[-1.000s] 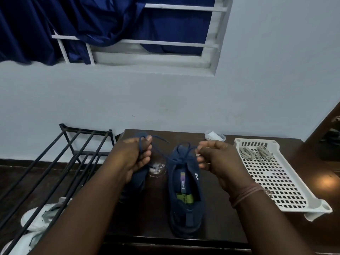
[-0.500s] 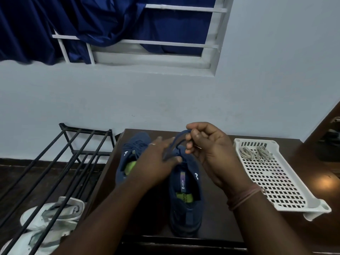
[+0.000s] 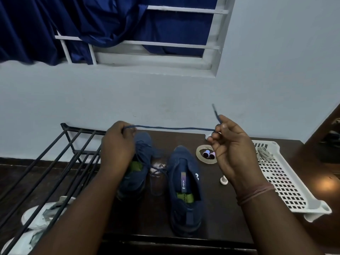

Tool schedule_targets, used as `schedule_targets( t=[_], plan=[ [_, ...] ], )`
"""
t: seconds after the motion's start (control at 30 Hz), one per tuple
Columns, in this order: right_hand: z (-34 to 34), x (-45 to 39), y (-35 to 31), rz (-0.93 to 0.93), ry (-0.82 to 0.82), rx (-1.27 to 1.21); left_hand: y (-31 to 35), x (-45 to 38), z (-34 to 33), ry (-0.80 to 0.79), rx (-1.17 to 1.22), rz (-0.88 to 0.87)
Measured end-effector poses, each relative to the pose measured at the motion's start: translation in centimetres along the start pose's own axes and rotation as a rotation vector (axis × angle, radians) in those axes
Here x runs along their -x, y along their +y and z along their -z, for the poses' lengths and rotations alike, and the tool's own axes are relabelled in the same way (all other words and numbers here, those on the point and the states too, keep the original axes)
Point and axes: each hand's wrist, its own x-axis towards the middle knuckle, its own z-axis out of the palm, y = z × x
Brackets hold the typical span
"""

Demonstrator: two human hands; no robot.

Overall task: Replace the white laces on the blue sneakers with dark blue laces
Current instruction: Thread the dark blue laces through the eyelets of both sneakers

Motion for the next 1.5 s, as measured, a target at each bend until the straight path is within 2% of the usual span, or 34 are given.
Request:
schedule_targets(
  t=[0.03,0.1,0.17,0.2,0.27,0.3,0.37,0.47,0.63,0.7,0.77,0.87,0.93,0.97,1.07,1.13,1.27,1.3,1.33,1.43,1.5],
  plan=[
    [0.3,-0.2,0.1,0.020,0.061,0.116,-0.6,-0.2,0.1,-0.002,-0.006,0.064],
    [1.2,-0.5,0.7,0.050,0.151,0.541,-1.2,-0.4,-0.5,-0.023,0.068,0.178],
    [1.6,-0.1,1.9,-0.001,0.085,1.033,-0.5,0.0,-1.4,-0.073,0.205,0.230],
    [1.6,0.3,2.6,-0.090,0.013,1.211,-0.1,0.3,-1.9,-0.103,0.197,0.205],
    [1.1,1.3,4.0,-0.283,-0.132,1.413,0.9,1.6,-2.9,-0.218,0.052,0.097],
    [0.8,1.7,4.6,-0.320,-0.193,1.501,1.3,2.5,-3.3,-0.318,-0.031,0.059],
    [0.3,2.1,5.1,-0.271,-0.297,1.701,1.4,4.1,-4.3,-0.541,-0.188,0.017],
    [-0.2,2.4,4.5,-0.224,-0.369,1.848,0.7,5.8,-5.3,-0.739,-0.346,-0.011],
    [0.1,2.3,3.1,-0.360,-0.434,1.809,0.8,6.0,-5.1,-0.865,-0.430,0.033],
    [0.7,2.0,3.0,-0.428,-0.455,1.794,1.0,5.9,-4.7,-0.926,-0.364,0.141],
    [1.1,1.7,3.0,-0.435,-0.414,1.694,1.1,5.7,-4.4,-0.920,-0.254,0.217],
    [1.1,1.0,3.1,-0.299,-0.170,1.297,1.0,4.5,-4.2,-0.702,-0.010,0.339],
    [0.4,1.0,3.1,-0.306,-0.082,1.046,1.0,3.4,-3.8,-0.521,0.111,0.383],
    [0.2,1.1,3.2,-0.304,-0.059,0.991,0.9,2.9,-3.5,-0.447,0.134,0.385],
    [0.1,1.0,3.5,-0.274,-0.026,1.038,0.4,1.6,-2.7,-0.292,0.164,0.392],
    [-0.1,0.8,3.4,-0.256,-0.003,0.992,0.0,0.7,-2.7,-0.167,0.136,0.332],
    [-0.6,0.5,3.6,-0.194,0.049,0.847,1.4,0.2,-2.2,0.064,-0.011,0.070],
    [-0.6,0.6,3.9,-0.207,0.026,0.826,1.8,0.6,-2.0,0.042,-0.047,0.025],
    [-0.6,0.7,4.3,-0.233,-0.011,0.819,2.2,1.0,-2.1,-0.047,-0.125,-0.008],
    [-0.9,0.2,5.1,-0.299,-0.108,0.832,2.3,2.7,-3.6,-0.497,-0.499,-0.010],
    [-1.4,-0.3,5.3,-0.315,-0.123,0.793,2.1,3.5,-5.0,-0.652,-0.423,-0.068]
  ],
)
